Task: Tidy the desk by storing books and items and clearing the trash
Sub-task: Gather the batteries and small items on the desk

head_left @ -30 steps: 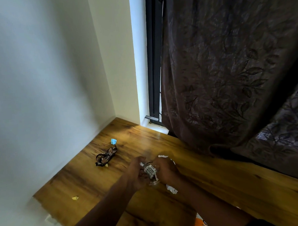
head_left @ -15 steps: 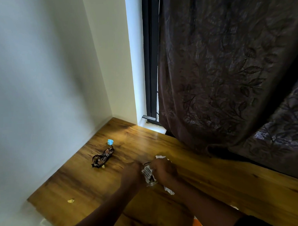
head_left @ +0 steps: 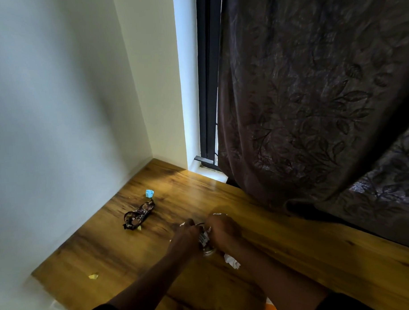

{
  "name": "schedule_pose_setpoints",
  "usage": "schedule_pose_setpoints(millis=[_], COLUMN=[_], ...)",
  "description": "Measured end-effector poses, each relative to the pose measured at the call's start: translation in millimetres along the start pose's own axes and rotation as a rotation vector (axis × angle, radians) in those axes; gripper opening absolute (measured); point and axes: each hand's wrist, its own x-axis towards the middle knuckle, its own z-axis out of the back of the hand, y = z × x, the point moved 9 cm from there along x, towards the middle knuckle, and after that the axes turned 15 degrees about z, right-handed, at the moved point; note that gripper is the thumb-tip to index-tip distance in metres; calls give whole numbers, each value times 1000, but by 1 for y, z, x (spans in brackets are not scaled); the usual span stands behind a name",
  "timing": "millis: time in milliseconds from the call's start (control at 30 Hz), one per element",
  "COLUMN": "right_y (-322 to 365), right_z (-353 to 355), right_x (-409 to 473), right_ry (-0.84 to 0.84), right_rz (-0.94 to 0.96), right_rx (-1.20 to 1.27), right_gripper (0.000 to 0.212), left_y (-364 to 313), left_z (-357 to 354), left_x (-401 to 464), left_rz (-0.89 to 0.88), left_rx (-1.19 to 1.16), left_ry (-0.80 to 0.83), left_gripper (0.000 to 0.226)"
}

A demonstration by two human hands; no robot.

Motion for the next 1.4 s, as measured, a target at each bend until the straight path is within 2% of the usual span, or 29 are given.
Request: schedule_pose_setpoints(millis=[167, 400, 733, 933, 1033, 1167, 1267, 1400], right_y=[10, 8, 4, 3, 2, 2, -3, -2], right_z=[15, 14, 5, 0, 0, 7, 10, 0], right_x=[-10, -3, 7, 4, 4, 6, 6, 8], right_ry=[-80, -99, -48, -34, -38, -40, -18, 27], right_rz=[90, 7, -78, -94, -75, -24, -49, -34], right_rx=[-58, -12, 24, -67, -47, -6, -26, -95], right_gripper=[21, 15, 23, 30, 24, 14, 27, 30], left_y=[6, 6, 12, 18, 20, 18, 16, 23], left_z=[-5, -7, -13, -8, -6, 3, 4, -6], left_x=[7, 11, 10, 5, 3, 6, 6, 15], left_rz=[10, -70, -41, -2, -14, -46, -39, -8], left_rx=[-28, -17, 49, -32, -68, -95, -53, -39], left_ry=[7, 36, 22, -8, -21, -68, -71, -53], left_gripper=[52, 44, 44, 40, 29, 26, 29, 33])
